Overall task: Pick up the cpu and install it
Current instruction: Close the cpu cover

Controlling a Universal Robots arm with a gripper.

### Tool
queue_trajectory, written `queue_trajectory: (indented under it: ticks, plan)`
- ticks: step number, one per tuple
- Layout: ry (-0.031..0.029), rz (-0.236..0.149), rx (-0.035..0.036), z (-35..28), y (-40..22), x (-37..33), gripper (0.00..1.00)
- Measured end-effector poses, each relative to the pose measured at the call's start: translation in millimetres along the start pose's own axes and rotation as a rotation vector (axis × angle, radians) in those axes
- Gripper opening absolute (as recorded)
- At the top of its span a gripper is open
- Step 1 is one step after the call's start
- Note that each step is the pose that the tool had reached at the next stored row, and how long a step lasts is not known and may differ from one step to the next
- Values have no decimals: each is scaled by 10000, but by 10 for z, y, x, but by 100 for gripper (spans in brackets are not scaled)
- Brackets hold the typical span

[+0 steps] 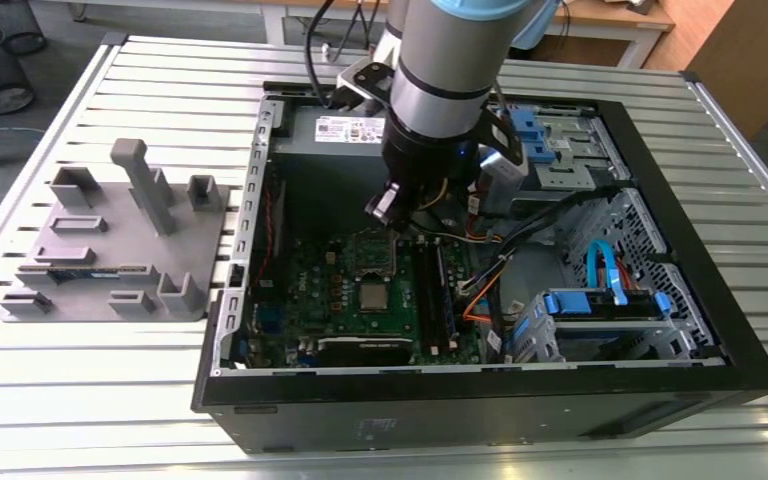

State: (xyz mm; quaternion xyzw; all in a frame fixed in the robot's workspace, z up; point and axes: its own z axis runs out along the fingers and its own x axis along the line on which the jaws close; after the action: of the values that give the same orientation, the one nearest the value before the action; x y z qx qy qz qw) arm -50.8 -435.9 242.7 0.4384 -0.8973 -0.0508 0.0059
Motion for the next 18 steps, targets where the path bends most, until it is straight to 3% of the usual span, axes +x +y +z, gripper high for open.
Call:
queue_trajectory:
  ticks: [18]
  plan:
    - [26, -274, -9, -28, -121, 190, 11]
